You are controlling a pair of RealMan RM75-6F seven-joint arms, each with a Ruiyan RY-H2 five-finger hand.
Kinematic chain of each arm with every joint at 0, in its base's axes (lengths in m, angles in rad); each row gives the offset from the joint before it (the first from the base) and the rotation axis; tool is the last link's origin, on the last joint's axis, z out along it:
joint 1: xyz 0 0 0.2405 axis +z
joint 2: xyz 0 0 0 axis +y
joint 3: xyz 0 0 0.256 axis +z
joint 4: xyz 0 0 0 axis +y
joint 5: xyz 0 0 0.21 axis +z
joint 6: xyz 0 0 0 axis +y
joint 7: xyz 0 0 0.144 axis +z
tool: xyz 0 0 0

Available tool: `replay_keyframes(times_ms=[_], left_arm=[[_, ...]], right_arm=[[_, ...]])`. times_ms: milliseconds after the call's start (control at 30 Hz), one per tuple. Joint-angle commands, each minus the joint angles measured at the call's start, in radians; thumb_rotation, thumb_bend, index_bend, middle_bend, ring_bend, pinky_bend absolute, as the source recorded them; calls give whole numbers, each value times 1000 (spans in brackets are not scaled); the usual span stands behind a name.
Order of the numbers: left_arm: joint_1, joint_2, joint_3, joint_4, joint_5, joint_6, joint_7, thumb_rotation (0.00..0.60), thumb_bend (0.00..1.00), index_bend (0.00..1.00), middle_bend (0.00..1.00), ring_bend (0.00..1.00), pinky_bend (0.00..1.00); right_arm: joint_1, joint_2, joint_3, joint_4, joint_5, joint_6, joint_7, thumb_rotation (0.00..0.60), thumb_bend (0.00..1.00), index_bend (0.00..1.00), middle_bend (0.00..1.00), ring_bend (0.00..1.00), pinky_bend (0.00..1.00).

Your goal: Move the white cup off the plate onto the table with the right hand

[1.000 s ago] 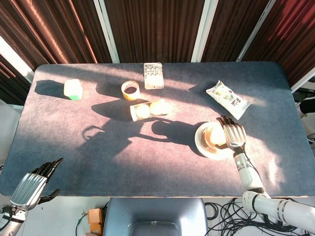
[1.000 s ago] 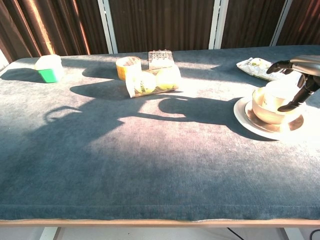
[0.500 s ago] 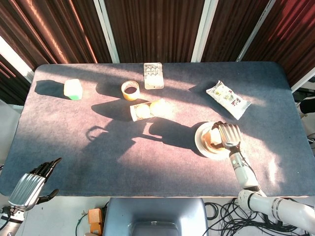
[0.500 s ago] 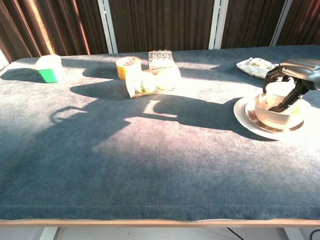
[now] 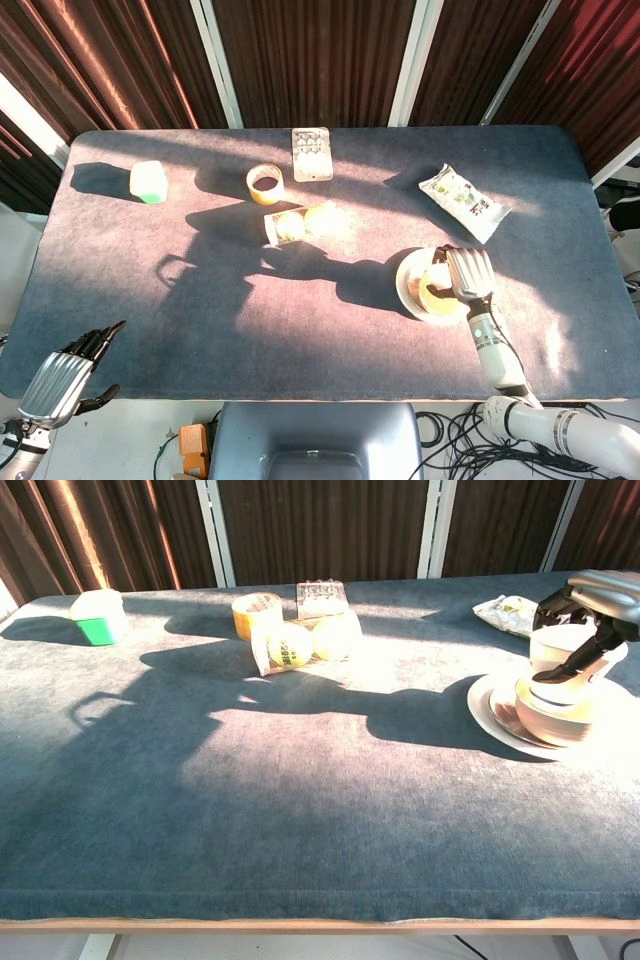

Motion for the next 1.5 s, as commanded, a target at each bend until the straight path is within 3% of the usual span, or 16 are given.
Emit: replay_keyframes(times_ms=[33,267,433,767,933,1100,1300,1400,1500], left_arm=[[-1,-1,0,-1,-1,-2,3,600,225,17,183,199,466],[-2,1,1,-5,-1,-7,9,600,225,17,183,199,467],[0,4,1,-1,1,-1,-3,600,225,18,183,200,467],[4,10,2,4,4,10,-25,600,224,17,183,199,467],[7,13,3,10,8,18,-40,600,225,17,184,199,467],[9,16,4,16,11,24,-57,600,225,17,184,200,468],[12,18,4,19,13,30,-64,600,224,17,187,205,468],[11,17,4,19,14,27,-60,600,225,17,188,205,469],[9,15,3,18,12,22,-54,600,225,17,188,205,469]], right_arm=[[-13,21,6,-59,-56,20,46,600,151,657,465,537,740],[-3,45,18,-212,-171,32,85,600,151,648,465,537,740],[31,-1,39,-243,-154,29,30,600,151,647,465,537,740],[129,-210,47,-86,-63,-89,17,600,151,632,464,537,740],[154,-287,30,-11,-84,-106,17,600,151,586,465,498,731],[159,-317,20,16,-100,-109,18,600,150,463,388,322,647],[155,-301,15,5,-97,-111,1,600,149,116,107,33,371],[143,-272,11,-21,-122,-97,12,600,124,6,6,0,258],[116,-222,1,-68,-193,-53,48,600,89,0,0,0,196]])
